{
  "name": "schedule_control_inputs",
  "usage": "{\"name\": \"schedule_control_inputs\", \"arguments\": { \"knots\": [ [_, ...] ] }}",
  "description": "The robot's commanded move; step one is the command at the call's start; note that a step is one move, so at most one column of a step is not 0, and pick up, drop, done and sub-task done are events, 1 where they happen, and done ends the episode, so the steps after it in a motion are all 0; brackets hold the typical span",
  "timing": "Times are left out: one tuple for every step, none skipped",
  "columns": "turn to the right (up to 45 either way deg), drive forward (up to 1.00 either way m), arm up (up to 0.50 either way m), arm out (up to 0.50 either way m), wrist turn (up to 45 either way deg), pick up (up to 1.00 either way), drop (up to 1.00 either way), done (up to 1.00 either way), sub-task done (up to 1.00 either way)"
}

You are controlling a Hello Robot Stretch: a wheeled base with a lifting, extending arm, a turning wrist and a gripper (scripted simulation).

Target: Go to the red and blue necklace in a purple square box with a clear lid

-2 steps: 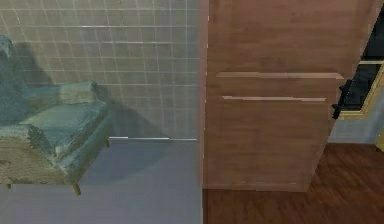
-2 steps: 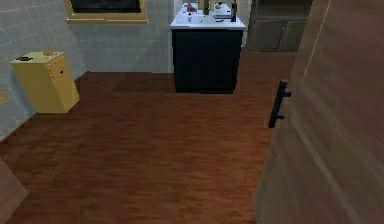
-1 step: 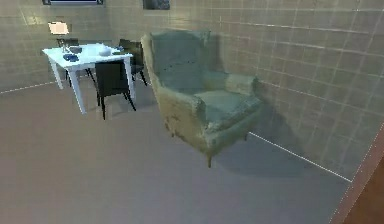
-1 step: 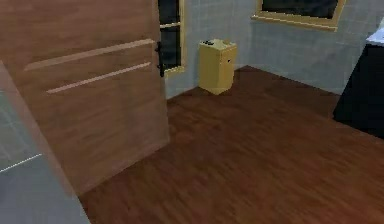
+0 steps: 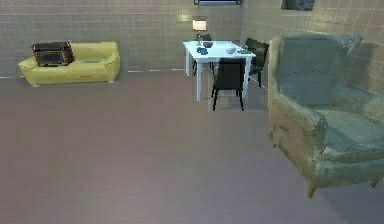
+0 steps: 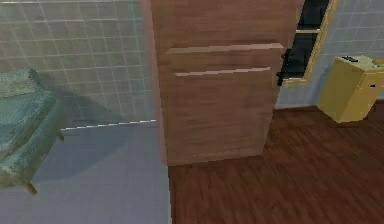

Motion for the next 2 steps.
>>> {"name": "schedule_control_inputs", "arguments": {
  "knots": [
    [0.0,0.15,0.0,0.0,0.0,0.0,0.0,0.0,0.0],
    [-45.0,0.0,0.0,0.0,0.0,0.0,0.0,0.0,0.0]
  ]
}}
